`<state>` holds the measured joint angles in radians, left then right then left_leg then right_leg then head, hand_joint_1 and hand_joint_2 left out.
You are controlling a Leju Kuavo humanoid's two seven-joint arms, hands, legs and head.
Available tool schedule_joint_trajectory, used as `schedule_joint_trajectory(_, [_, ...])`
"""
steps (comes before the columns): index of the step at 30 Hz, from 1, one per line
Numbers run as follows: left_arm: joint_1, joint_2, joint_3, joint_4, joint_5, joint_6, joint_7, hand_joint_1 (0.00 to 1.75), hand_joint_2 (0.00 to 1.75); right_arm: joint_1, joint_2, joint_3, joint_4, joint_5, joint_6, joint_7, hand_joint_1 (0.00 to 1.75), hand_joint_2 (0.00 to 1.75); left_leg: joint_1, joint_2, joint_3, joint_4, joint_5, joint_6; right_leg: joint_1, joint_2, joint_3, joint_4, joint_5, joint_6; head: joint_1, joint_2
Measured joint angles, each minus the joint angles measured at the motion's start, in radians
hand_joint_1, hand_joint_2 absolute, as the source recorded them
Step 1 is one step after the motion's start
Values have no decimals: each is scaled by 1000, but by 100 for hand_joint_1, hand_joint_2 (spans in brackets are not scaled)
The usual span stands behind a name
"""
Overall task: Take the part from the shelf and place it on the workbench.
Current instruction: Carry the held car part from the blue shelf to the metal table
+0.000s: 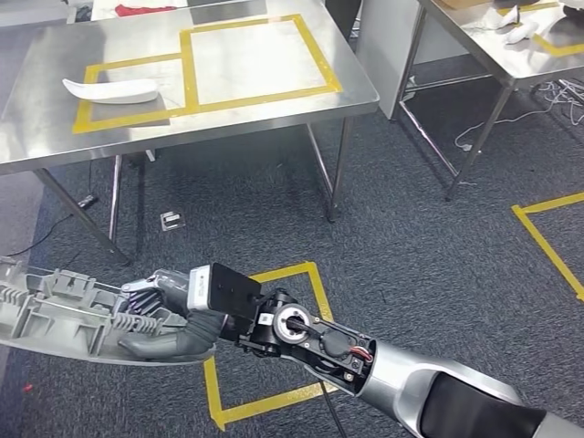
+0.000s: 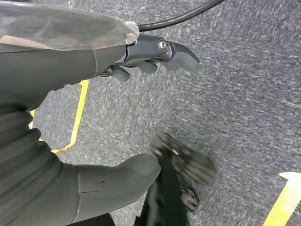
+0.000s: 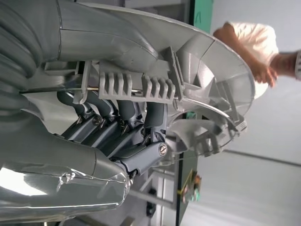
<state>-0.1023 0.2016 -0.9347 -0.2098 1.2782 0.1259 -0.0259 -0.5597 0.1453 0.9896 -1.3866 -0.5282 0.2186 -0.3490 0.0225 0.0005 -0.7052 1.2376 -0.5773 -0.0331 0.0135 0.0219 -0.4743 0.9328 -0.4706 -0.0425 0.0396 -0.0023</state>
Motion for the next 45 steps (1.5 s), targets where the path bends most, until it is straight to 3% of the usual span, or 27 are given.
schedule_joint_trajectory(1, [2, 2, 0, 0, 0, 0, 0, 0, 175, 1, 0, 0, 0, 0, -1, 0, 169, 175, -1, 0, -6, -39, 16, 4, 0, 2, 17, 0, -14, 1, -3, 0])
schedule_joint_trajectory(2, [4, 4, 0, 0, 0, 0, 0, 0, 175, 1, 0, 0, 0, 1, -2, 1, 169, 175, -3, 0, -1, -100, 61, 9, 1, 4, 34, 0, -28, 2, -6, 0])
schedule_joint_trajectory(4, [7, 10, 0, 1, 0, 0, 0, 0, 175, 2, -1, -1, 0, 1, -2, 1, 169, 175, -10, -2, 14, -228, 187, 20, 4, 8, 59, 2, -58, 7, -13, 0])
schedule_joint_trajectory(5, [8, 12, 0, 1, 0, 0, 0, 0, 175, 2, 0, 0, 0, 1, -2, 1, 169, 175, -14, -4, 20, -263, 231, 25, 6, 9, 66, 0, -74, 11, -15, 0])
schedule_joint_trajectory(6, [9, 14, 0, 1, 0, 0, 0, 0, 175, 3, 0, -1, -1, 1, -2, 0, 169, 175, -15, -6, 24, -278, 250, 29, 7, 10, 73, 3, -83, 16, -16, 0])
schedule_joint_trajectory(9, [6, 12, 0, 1, 1, 0, 1, 0, 175, 2, 0, -2, -4, 2, -2, 1, 169, 175, -11, -7, 52, -282, 231, 43, 7, 3, 69, 56, -79, 31, -8, 0])
schedule_joint_trajectory(11, [4, 12, 0, 1, -1, -1, 1, 0, 175, 1, 0, -2, -5, 2, -2, 0, 169, 175, -8, -7, 76, -284, 213, 51, 2, -6, 6, 160, -94, 43, -2, 0])
schedule_joint_trajectory(14, [4, 12, 0, 1, -3, -3, 1, 0, 175, 3, 0, -2, -5, 2, -6, 0, 169, 175, -8, -8, 118, -284, 176, 53, -8, -11, -109, 292, -186, 58, 7, 0])
schedule_joint_trajectory(15, [5, 12, 0, 1, -4, -3, 1, 0, 175, 4, 0, -3, -5, 2, -8, 1, 169, 175, -7, -9, 137, -284, 161, 52, -11, -12, -130, 291, -209, 60, 10, 0])
schedule_joint_trajectory(16, [6, 11, 0, 1, -4, -3, 1, 0, 175, 6, -1, -3, -5, 2, -11, 1, 169, 175, -7, -10, 157, -284, 146, 50, -12, -12, -141, 265, -211, 61, 14, 0])
schedule_joint_trajectory(17, [7, 11, 0, 1, -6, -3, 1, 0, 175, 7, -1, -4, -5, 2, -15, 2, 169, 175, -7, -10, 180, -284, 130, 48, -14, -13, -144, 213, -177, 59, 19, 0])
schedule_joint_trajectory(20, [7, 11, 0, 1, -10, -3, 1, 0, 175, 12, -6, -9, -4, 6, -22, 0, 169, 175, -7, -13, 230, -286, 88, 35, -8, -15, -136, 66, 33, 45, 21, 0])
schedule_joint_trajectory(21, [5, 11, 0, 1, -10, -3, 2, 0, 175, 14, -8, -11, -4, 8, -24, -1, 169, 175, -7, -13, 239, -287, 81, 28, -5, -15, -132, 50, 69, 38, 19, 0])
schedule_joint_trajectory(23, [0, 11, 0, 1, -11, -3, 2, 0, 175, 15, -8, -15, -6, 12, -26, -2, 169, 175, -6, -12, 238, -272, 85, 16, -2, -11, -111, 40, 64, 24, 18, 0])
schedule_joint_trajectory(24, [-1, 10, 0, 1, -12, -3, 3, 0, 175, 15, -8, -17, -7, 13, -28, -2, 169, 175, -5, -10, 225, -244, 97, 12, -4, -10, -99, 30, 61, 19, 16, 0])
schedule_joint_trajectory(26, [-3, 8, 0, 0, -12, -3, 3, 0, 175, 15, -8, -19, -9, 15, -30, -4, 169, 175, -4, -8, 155, -138, 107, 6, -7, -8, -69, 11, 52, 10, 8, 0])
schedule_joint_trajectory(27, [-4, 8, 0, 0, -12, -3, 3, 0, 175, 15, -8, -19, -9, 15, -31, -5, 169, 175, -4, -7, 107, -75, 96, 3, -6, -8, -58, 6, 44, 5, 3, 0])
schedule_joint_trajectory(29, [-3, 8, 0, 0, -12, -3, 3, 0, 175, 16, -8, -20, -10, 15, -32, -8, 169, 175, -5, -7, 20, 11, 41, 0, -4, -5, -32, 4, 23, -1, -3, 0])
schedule_joint_trajectory(31, [1, 9, 0, 0, -12, -3, 3, 0, 175, 16, -8, -20, -10, 15, -33, -9, 169, 175, -7, -7, -19, -7, 21, 4, -1, 0, 0, 3, -3, -3, -6, 0])
schedule_joint_trajectory(32, [2, 10, 0, 0, -12, -3, 3, 0, 175, 17, -8, -20, -10, 15, -34, -9, 169, 175, -9, -7, -17, -59, 51, 10, 1, 2, 18, 3, -17, -2, -8, 0])
schedule_joint_trajectory(35, [5, 15, 0, 1, -14, -3, 3, 0, 175, 18, -9, -22, -9, 15, -34, -9, 169, 175, -22, -9, 9, -252, 225, 32, 8, 5, 53, 5, -62, 3, -15, 0])
schedule_joint_trajectory(36, [6, 16, 0, 1, -14, -3, 3, 0, 175, 18, -9, -23, -9, 15, -34, -9, 169, 175, -25, -11, 15, -281, 255, 36, 10, 7, 61, 3, -76, 5, -16, 0])
schedule_joint_trajectory(38, [5, 15, 0, 1, -14, -3, 3, 0, 175, 18, -9, -25, -11, 16, -34, -9, 169, 175, -23, -13, 27, -290, 250, 39, 16, 8, 76, 12, -84, 12, -12, 0])
schedule_joint_trajectory(40, [3, 13, 0, 1, -14, -3, 3, 0, 175, 15, -9, -27, -12, 16, -34, -9, 169, 175, -18, -12, 50, -294, 234, 46, 15, 1, 60, 72, -79, 23, -7, 0])
schedule_joint_trajectory(42, [2, 12, 0, 1, -14, -3, 3, 0, 175, 15, -9, -28, -13, 16, -34, -10, 169, 175, -15, -12, 74, -296, 218, 51, 9, -8, -9, 188, -107, 39, 0, 0])
schedule_joint_trajectory(44, [2, 12, 0, 1, -14, -3, 3, 0, 175, 17, -10, -28, -13, 16, -33, -11, 169, 175, -12, -12, 96, -296, 198, 51, -1, -10, -86, 285, -177, 50, 6, 0])
schedule_joint_trajectory(45, [2, 11, 0, 1, -13, -3, 3, 0, 175, 18, -10, -28, -13, 16, -33, -11, 169, 175, -10, -12, 109, -296, 187, 50, -5, -10, -112, 301, -205, 54, 9, 0])
